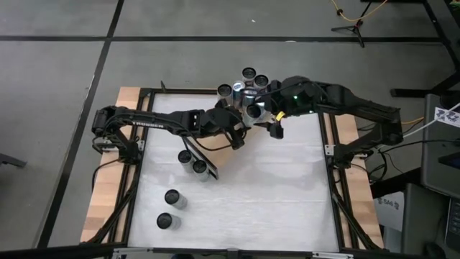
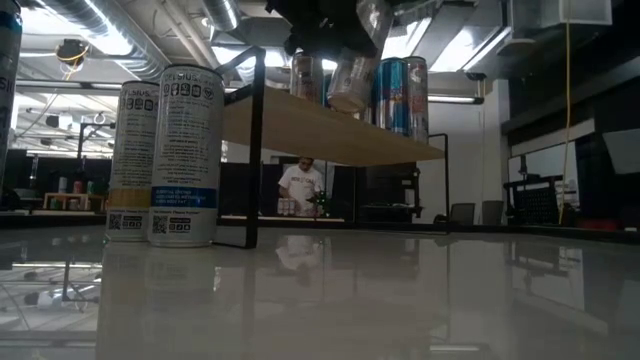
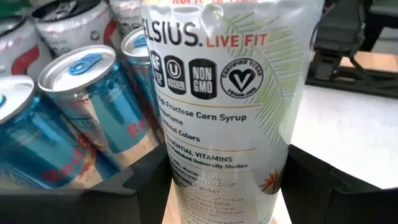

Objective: Place canned beverage on shelf
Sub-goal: Put the white-yellow soda can on the shelf aligned with the other white-yellow soda can

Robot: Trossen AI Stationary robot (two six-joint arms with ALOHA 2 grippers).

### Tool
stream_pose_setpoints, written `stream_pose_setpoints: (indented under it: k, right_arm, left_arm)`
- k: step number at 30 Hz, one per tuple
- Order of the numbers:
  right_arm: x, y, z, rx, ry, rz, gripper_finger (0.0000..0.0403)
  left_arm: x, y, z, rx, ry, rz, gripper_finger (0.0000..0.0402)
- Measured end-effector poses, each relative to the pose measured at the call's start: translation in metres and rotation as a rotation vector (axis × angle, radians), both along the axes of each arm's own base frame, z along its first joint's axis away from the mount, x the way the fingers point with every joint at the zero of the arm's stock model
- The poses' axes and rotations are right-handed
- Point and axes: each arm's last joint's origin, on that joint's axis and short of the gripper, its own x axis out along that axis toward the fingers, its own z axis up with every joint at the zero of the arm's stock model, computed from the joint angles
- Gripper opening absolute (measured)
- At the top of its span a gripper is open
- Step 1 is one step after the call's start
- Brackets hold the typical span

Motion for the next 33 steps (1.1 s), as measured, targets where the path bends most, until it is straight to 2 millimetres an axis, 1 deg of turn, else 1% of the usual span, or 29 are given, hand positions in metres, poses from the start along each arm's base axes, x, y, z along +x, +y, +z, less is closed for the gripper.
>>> stream_pose_setpoints:
  k: [2,6,9,13,16,18,21,24,26,28,33]
  right_arm:
    - [-0.003,0.001,0.002,-0.01,-0.005,0.007,0.0376]
    - [-0.009,0.001,0.003,-0.014,0.015,0.012,0.0376]
    - [-0.012,0.002,0.003,-0.011,0.026,0.013,0.0376]
    - [-0.013,0.002,0.003,-0.005,0.024,0.022,0.0376]
    - [-0.013,0.003,0.004,-0.002,0.02,0.027,0.0376]
    - [-0.012,0.002,0.004,-0.002,0.017,0.028,0.0376]
    - [-0.011,0.002,0.005,-0.002,0.003,0.031,0.0376]
    - [-0.007,0.002,0.004,0.009,-0.01,0.048,0.0376]
    - [-0.002,0.002,0.003,0.008,-0.021,0.049,0.0376]
    - [0.002,0.001,-0.001,0.01,-0.007,0.049,0.0376]
    - [0.016,-0.001,-0.011,0.022,0.02,0.059,0.0376]
  left_arm:
    - [-0.002,-0.002,0.003,0.004,-0.003,-0.009,0.0232]
    - [-0.015,-0.004,0.016,0.001,-0.006,-0.024,0.0232]
    - [-0.028,-0.005,0.023,0.005,0.035,-0.026,0.0232]
    - [-0.049,-0.005,0.029,0.002,0.015,-0.026,0.0232]
    - [-0.065,-0.006,0.019,-0.004,-0.043,-0.021,0.0232]
    - [-0.074,-0.006,0.004,-0.008,-0.091,-0.029,0.0232]
    - [-0.082,-0.004,-0.013,-0.019,-0.234,-0.069,0.0232]
    - [-0.084,0.001,-0.024,-0.033,-0.367,-0.146,0.0232]
    - [-0.084,0.005,-0.036,-0.038,-0.368,-0.157,0.0232]
    - [-0.084,0.01,-0.043,-0.038,-0.346,-0.143,0.0232]
    - [-0.083,0.017,-0.046,-0.031,-0.331,-0.143,0.0232]
